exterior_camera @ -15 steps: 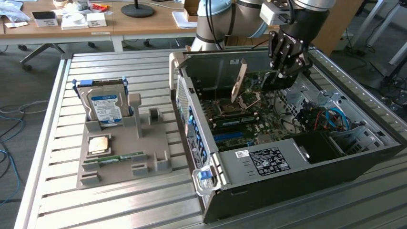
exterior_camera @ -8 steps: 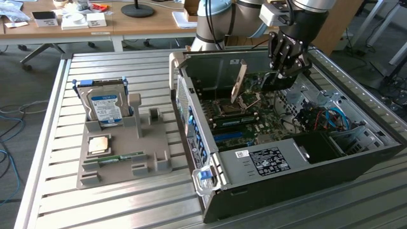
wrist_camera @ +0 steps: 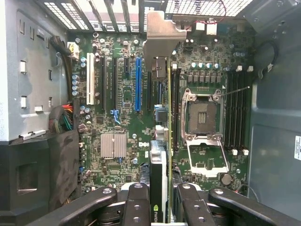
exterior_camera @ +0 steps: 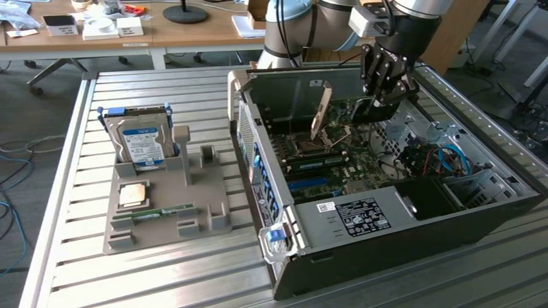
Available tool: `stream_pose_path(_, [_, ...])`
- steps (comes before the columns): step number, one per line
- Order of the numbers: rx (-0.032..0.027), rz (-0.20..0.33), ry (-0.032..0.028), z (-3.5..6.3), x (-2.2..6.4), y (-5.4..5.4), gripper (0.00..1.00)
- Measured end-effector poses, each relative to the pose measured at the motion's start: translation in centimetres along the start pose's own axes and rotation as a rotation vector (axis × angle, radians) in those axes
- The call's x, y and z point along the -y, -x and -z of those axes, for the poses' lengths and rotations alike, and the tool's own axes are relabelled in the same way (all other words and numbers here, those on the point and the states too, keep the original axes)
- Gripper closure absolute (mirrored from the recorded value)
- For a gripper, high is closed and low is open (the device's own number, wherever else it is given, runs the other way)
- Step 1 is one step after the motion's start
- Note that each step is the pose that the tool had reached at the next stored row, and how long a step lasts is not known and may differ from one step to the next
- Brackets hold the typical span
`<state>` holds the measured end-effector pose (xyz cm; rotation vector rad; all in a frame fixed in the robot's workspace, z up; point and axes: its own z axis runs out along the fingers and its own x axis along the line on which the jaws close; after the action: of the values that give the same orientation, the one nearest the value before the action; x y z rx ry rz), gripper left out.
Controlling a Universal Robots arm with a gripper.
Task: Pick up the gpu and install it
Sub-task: 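Insert the gpu into the slot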
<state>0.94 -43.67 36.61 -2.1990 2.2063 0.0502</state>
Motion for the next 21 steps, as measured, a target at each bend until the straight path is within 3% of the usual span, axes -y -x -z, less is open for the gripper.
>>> stream_pose_path(21, [0.0002, 0.000, 0.0000, -0.21, 0.00, -0.01, 0.73])
